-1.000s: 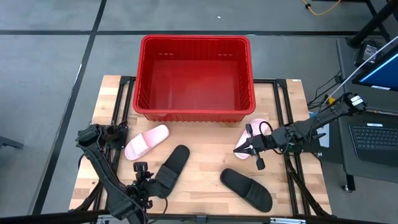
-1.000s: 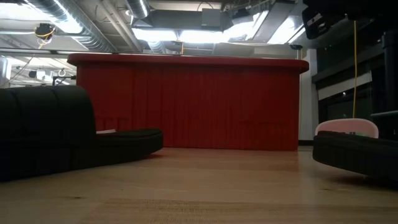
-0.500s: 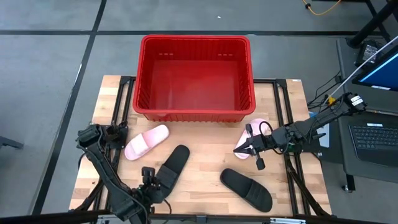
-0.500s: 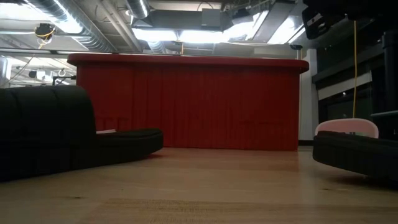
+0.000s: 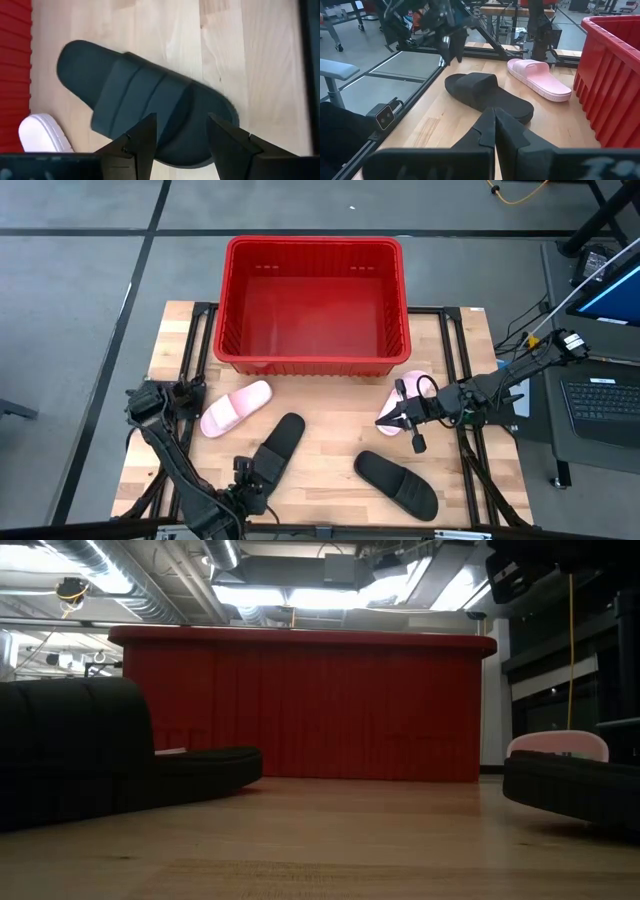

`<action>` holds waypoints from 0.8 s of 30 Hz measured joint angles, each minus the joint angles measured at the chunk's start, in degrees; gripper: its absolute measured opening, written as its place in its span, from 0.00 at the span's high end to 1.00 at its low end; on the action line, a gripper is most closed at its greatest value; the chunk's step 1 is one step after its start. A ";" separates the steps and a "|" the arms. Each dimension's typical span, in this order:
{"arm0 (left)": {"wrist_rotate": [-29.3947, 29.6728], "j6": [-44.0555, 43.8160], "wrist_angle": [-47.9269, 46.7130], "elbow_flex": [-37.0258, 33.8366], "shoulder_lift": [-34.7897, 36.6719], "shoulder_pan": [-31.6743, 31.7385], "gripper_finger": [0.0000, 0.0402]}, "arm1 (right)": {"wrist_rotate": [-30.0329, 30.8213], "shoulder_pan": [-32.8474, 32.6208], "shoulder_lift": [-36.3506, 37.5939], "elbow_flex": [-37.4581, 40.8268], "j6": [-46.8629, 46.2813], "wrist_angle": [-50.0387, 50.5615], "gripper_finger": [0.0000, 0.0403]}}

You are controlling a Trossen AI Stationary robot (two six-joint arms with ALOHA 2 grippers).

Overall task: Pick and place slides into bin
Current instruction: Put the left black slide into the red bin

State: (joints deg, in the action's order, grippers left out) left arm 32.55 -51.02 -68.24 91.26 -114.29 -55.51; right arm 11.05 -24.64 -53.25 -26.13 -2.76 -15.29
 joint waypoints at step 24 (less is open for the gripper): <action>10.52 3.78 -7.03 -0.02 -9.93 0.00 0.60 | 0.00 -0.02 0.00 0.00 -1.38 0.17 0.99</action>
State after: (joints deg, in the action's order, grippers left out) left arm 43.07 -47.23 -75.27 91.24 -124.22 -55.51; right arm 11.05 -24.67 -53.25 -26.13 -4.14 -15.11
